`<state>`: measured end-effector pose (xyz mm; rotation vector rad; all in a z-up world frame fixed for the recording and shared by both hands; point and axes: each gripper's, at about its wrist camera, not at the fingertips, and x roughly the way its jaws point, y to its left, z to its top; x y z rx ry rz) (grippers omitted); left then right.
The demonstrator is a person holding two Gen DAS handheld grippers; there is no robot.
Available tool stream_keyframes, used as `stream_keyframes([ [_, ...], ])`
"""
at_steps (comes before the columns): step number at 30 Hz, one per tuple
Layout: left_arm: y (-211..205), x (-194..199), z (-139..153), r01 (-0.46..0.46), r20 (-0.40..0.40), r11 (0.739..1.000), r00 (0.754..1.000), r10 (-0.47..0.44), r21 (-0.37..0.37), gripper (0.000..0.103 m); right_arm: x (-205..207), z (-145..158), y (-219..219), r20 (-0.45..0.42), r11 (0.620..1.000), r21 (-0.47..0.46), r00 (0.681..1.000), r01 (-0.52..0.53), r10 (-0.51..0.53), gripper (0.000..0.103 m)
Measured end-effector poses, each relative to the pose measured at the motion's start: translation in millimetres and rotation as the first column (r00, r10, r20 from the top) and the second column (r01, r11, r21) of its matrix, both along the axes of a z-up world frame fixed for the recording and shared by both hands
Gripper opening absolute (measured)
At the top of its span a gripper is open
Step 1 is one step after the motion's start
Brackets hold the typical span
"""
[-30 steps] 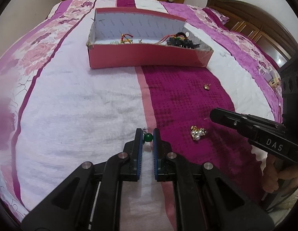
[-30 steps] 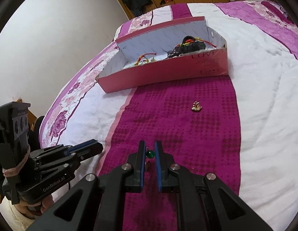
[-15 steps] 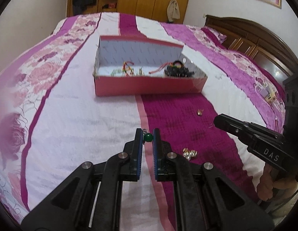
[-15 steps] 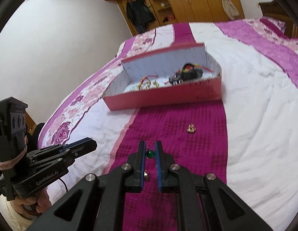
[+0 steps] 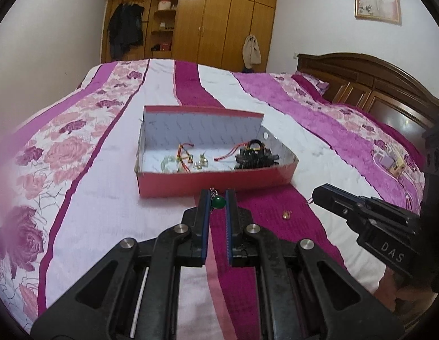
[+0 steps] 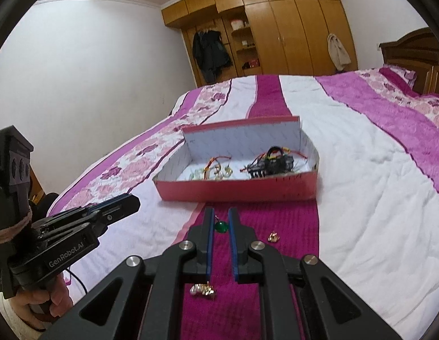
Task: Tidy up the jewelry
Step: 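Carry the green bead earring into the pink box and open the left tool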
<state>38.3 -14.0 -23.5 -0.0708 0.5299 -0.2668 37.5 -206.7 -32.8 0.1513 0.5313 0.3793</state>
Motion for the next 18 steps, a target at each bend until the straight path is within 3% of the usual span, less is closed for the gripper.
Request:
stream_keyframes([
  [10, -8, 11, 11, -0.039, 0.107, 0.999, 0.994, 0.037, 0.025, 0.002, 13, 9, 1, 0.068, 0.999, -0.012, 0.997, 0.033, -0.032, 0.011],
  [18, -9, 28, 14, -0.076, 0.138, 0.997, 0.988, 0.074, 0.011, 0.002, 26, 18, 4, 0.134, 0.998, -0.027, 0.990, 0.054, -0.050, 0.011],
])
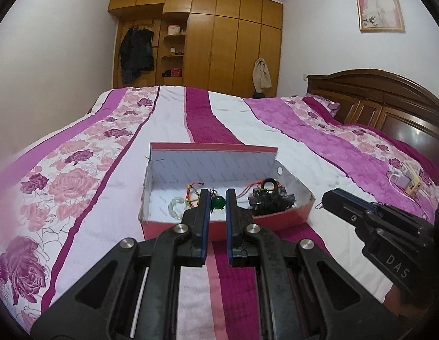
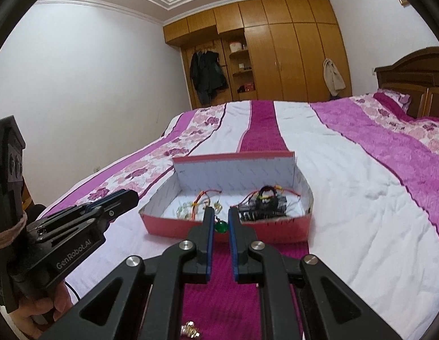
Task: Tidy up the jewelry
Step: 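Carry the green bead earring into the pink box and open the left tool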
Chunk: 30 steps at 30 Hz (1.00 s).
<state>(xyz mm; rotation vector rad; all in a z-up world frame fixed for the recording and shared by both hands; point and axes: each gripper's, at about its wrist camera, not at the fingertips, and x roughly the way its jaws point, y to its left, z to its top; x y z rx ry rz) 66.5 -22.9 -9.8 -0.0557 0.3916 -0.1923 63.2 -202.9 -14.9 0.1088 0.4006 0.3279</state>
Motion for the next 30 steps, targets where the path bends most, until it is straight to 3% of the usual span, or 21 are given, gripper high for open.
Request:
stream_keyframes([
  [11, -1, 27, 4, -0.042, 0.038, 0.999, 0.998, 0.042, -0.014, 0.002, 26, 7, 6, 0.063, 0.999, -0.024, 0.998, 0.028, -0.027, 0.011],
  [30, -14, 71, -12, -0.101, 0.066, 0.995, 0.993, 0.100, 0.005, 0.002, 77, -7, 14, 0.083, 0.995, -0.078, 0.995, 0.067, -0.061, 0.011],
])
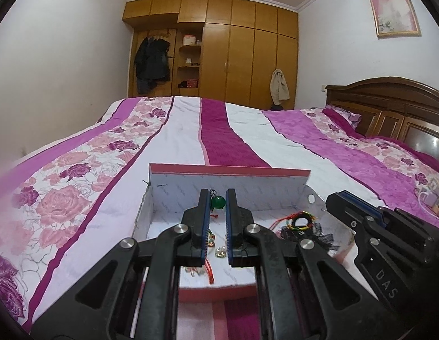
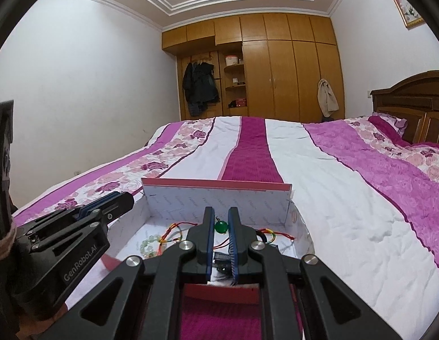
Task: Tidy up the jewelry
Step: 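Carry the green bead earring into the pink box and open the left tool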
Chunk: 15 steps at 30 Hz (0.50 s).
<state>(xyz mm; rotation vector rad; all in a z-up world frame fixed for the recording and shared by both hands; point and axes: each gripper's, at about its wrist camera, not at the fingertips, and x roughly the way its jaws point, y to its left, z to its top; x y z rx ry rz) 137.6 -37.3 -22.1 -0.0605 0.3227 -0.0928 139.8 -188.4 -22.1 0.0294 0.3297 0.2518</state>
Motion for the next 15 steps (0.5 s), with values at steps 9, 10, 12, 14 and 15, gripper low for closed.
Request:
stream_keyframes([
  [9, -2, 29, -18, -0.012, -0.088, 1.000, 0.996, 0.013, 0.013, 0.002, 35, -17, -3, -0.066, 0.999, -0.024, 0.998, 0.022, -0.024, 0.011],
  [10, -2, 32, -20, -0.010, -0.103, 1.000, 0.995, 0.011, 0.012, 0.002, 39, -19, -3, -0.078, 0.999, -0.025, 0.997, 0.022, -0.024, 0.011],
  [12, -2, 38, -25, -0.007, -0.137, 1.000, 0.991, 0.008, 0.009, 0.002, 47, -25, -4, -0.113, 1.000, -0.022, 0.993, 0.019, -0.021, 0.011],
  [14, -1, 43, -29, 0.001, -0.169, 1.000, 0.986, -0.001, 0.001, 0.003, 52, -29, -4, -0.142, 1.000, -0.023, 0.990, 0.015, -0.019, 0.011],
  [15, -1, 44, -30, 0.007, -0.182, 1.000, 0.983, -0.007, -0.002, 0.003, 55, -32, -4, -0.157, 1.000, -0.024, 0.987, 0.011, -0.015, 0.011],
])
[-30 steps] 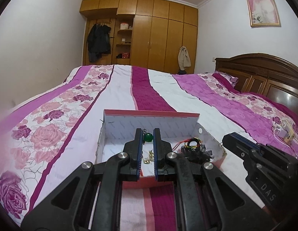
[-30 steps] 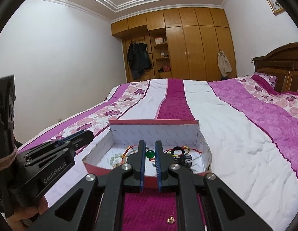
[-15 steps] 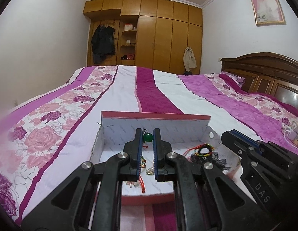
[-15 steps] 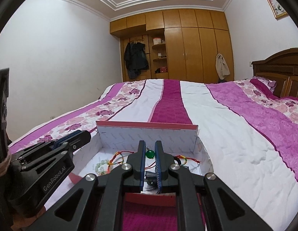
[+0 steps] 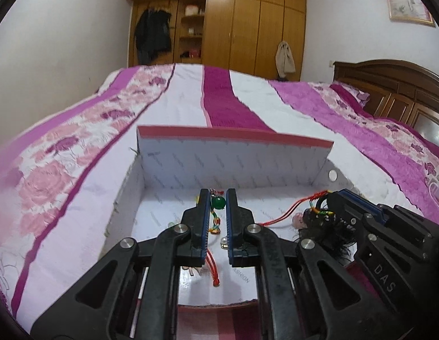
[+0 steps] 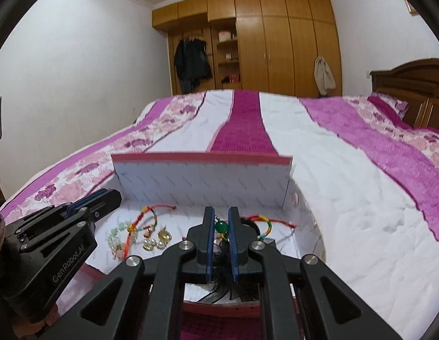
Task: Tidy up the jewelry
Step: 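Carry the green bead earring into the pink box and open the left tool, then move the left tool to the gold pearl earrings on the bedspread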
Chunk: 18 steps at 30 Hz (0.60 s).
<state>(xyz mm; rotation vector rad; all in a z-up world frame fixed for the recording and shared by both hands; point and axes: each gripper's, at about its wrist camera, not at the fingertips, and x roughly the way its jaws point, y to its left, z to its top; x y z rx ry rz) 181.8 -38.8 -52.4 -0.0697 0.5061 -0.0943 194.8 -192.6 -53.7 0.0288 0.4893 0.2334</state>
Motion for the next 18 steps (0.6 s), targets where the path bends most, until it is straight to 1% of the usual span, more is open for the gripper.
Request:
stream_keyframes([
  [1, 0, 2, -1, 0.003, -0.010, 1.000, 1.000, -0.003, -0.002, 0.006, 2, -2, 0, -0.015, 1.000, -0.001, 1.000, -0.005, 0.005, 0.011],
  [3, -1, 4, -3, 0.010, -0.035, 1.000, 0.999, -0.010, -0.003, 0.019, 5, -4, 2, -0.033, 1.000, -0.002, 0.999, -0.012, 0.012, 0.011],
  [4, -1, 4, -4, 0.009, -0.040, 1.000, 0.999, -0.009, -0.002, 0.028, 5, -5, 3, -0.037, 1.000, -0.003, 0.999, -0.013, 0.013, 0.012],
  [5, -2, 4, -3, 0.004, -0.041, 1.000, 0.999, -0.004, 0.000, 0.035, 6, -5, 3, -0.043, 1.000, -0.005, 0.999, -0.013, 0.013, 0.014],
  [7, -2, 3, -2, 0.005, -0.040, 1.000, 0.999, -0.005, -0.002, 0.037, 7, -6, 3, -0.051, 1.000, -0.001, 0.999, -0.015, 0.015, 0.026],
  [8, -2, 2, -2, 0.006, -0.040, 1.000, 0.999, -0.007, -0.002, 0.037, 8, -6, 2, -0.054, 1.000, 0.005, 0.998, -0.018, 0.018, 0.036],
  [9, -2, 2, -1, 0.007, -0.042, 1.000, 0.999, -0.007, -0.002, 0.038, 8, -5, 1, -0.057, 1.000, 0.015, 0.998, -0.023, 0.024, 0.039],
  [18, 0, -11, 12, 0.022, -0.039, 1.000, 0.999, -0.022, -0.001, 0.037, -4, 11, -3, -0.046, 0.998, 0.062, 0.998, -0.032, 0.035, 0.040],
])
